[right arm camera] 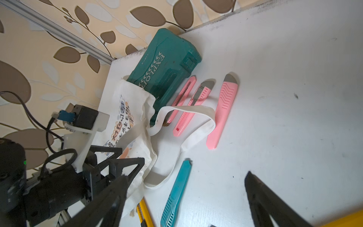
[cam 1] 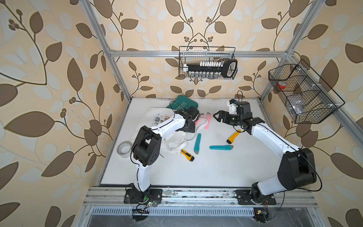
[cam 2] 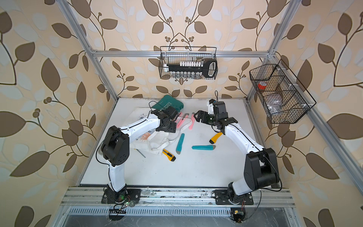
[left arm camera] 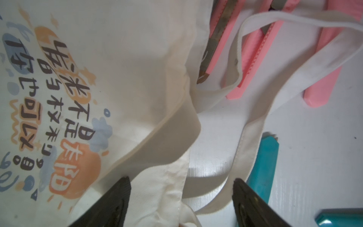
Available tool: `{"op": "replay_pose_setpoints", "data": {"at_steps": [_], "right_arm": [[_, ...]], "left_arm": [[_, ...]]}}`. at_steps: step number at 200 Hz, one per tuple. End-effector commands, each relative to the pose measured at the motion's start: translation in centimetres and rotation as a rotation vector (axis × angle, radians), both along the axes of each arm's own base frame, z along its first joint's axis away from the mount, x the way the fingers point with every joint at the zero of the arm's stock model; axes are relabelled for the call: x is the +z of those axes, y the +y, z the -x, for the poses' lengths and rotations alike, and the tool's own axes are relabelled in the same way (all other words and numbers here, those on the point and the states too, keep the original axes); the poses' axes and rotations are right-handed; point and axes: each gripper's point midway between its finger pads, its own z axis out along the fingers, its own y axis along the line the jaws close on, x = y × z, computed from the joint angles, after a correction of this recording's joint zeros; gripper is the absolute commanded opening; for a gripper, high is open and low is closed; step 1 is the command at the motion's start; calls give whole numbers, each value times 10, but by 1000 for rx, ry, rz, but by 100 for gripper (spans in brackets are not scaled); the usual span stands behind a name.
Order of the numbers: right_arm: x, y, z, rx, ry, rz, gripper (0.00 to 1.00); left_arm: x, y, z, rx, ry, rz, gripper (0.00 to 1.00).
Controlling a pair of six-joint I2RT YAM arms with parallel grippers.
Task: Place the art knife into the pouch
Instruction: Open the pouch at the center of the board.
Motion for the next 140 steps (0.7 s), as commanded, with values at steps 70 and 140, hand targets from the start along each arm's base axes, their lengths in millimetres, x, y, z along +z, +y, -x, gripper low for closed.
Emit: {"op": "replay_pose_setpoints", "data": {"at_steps": [70, 140], "right_arm": [[3, -1, 7, 32, -33, 2, 95], [0, -1, 8, 34, -26, 9, 92]], "left_arm": [[4, 30, -66, 96, -72, -12, 81], [2, 24, -85, 91, -74, -18, 22]]}}
